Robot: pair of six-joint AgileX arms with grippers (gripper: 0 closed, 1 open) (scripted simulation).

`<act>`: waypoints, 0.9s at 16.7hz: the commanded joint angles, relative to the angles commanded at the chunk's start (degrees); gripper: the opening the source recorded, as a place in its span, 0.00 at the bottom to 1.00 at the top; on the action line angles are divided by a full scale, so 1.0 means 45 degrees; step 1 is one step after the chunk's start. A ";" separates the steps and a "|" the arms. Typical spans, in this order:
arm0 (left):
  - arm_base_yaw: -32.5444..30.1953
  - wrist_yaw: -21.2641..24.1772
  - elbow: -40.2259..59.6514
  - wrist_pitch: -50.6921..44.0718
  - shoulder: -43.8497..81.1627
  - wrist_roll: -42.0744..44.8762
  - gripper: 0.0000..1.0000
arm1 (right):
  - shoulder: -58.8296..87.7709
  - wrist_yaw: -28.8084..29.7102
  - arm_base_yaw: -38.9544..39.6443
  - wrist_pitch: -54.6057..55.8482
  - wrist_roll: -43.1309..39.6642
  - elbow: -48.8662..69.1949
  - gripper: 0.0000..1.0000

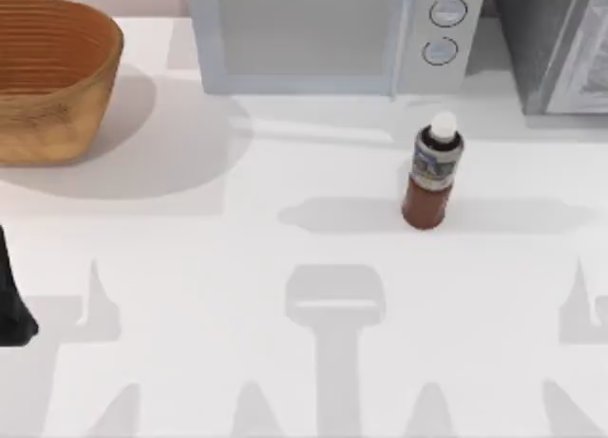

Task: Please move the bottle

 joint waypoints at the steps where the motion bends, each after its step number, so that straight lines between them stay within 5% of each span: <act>1: 0.0000 0.0000 0.0000 0.0000 0.0000 0.0000 1.00 | 0.0000 0.0000 0.0000 0.0000 0.0000 0.0000 1.00; 8: -0.1185 0.0129 0.1189 0.2473 0.2777 -0.0056 1.00 | 0.0000 0.0000 0.0000 0.0000 0.0000 0.0000 1.00; 15: -0.4034 0.0320 0.3864 0.8408 1.1786 0.0049 1.00 | 0.0000 0.0000 0.0000 0.0000 0.0000 0.0000 1.00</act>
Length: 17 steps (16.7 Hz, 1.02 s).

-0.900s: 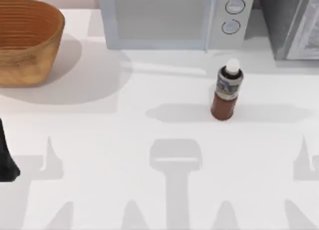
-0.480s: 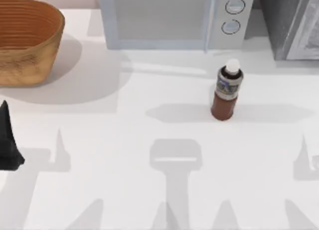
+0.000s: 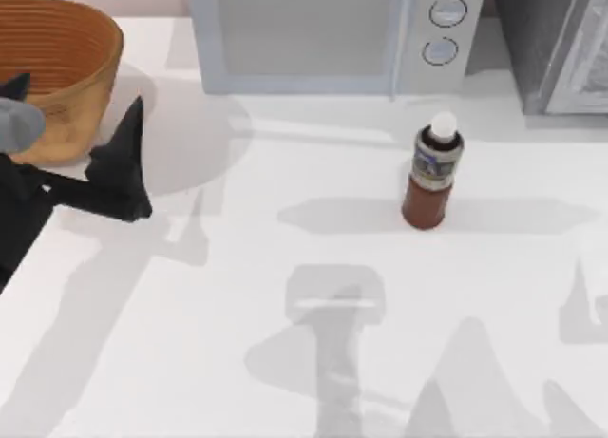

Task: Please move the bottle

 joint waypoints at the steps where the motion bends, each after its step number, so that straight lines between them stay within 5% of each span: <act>1: -0.0463 0.0039 0.0416 0.0936 0.1557 0.0020 1.00 | 0.0000 0.0000 0.0000 0.0000 0.0000 0.0000 1.00; 9: -0.3891 0.0380 0.3493 0.7788 1.2377 0.0096 1.00 | 0.0000 0.0000 0.0000 0.0000 0.0000 0.0000 1.00; 17: -0.5657 0.0549 0.5295 1.1549 1.7390 0.0110 1.00 | 0.0000 0.0000 0.0000 0.0000 0.0000 0.0000 1.00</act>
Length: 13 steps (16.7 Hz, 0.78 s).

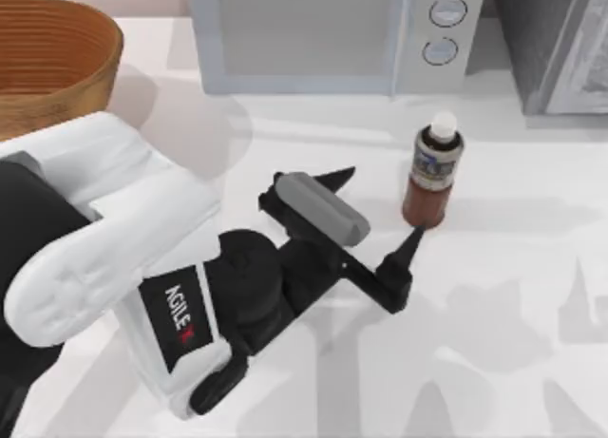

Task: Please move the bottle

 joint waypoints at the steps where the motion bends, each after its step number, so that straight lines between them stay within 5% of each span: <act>1: -0.0031 0.0002 0.0036 0.0071 0.0086 0.0001 1.00 | 0.0000 0.0000 0.0000 0.0000 0.0000 0.0000 1.00; 7: 0.0005 0.0004 0.0184 -0.0077 0.0132 -0.0001 1.00 | 0.0000 0.0000 0.0000 0.0000 0.0000 0.0000 1.00; 13: -0.0137 -0.0084 0.3479 -0.2126 0.1289 -0.0013 1.00 | 0.0000 0.0000 0.0000 0.0000 0.0000 0.0000 1.00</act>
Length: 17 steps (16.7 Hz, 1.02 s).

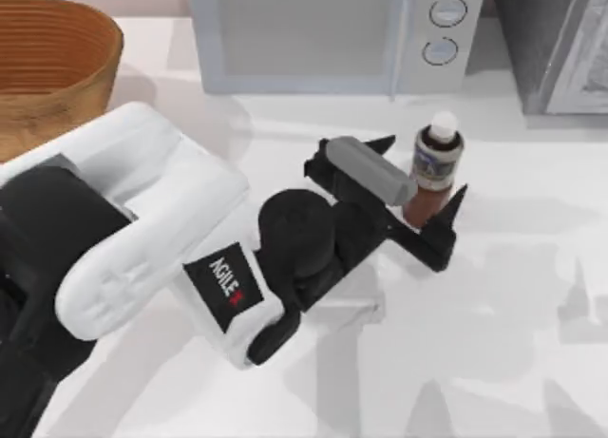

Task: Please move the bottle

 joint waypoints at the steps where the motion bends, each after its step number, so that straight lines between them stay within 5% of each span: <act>1: -0.0020 -0.0021 0.0678 -0.0434 0.0223 -0.0003 1.00 | 0.0000 0.0000 0.0000 0.0000 0.0000 0.0000 1.00; 9: -0.0074 -0.0072 0.2432 -0.1703 0.0769 -0.0009 1.00 | 0.0000 0.0000 0.0000 0.0000 0.0000 0.0000 1.00; 17: -0.0074 -0.0072 0.2432 -0.1703 0.0769 -0.0009 0.40 | 0.0000 0.0000 0.0000 0.0000 0.0000 0.0000 1.00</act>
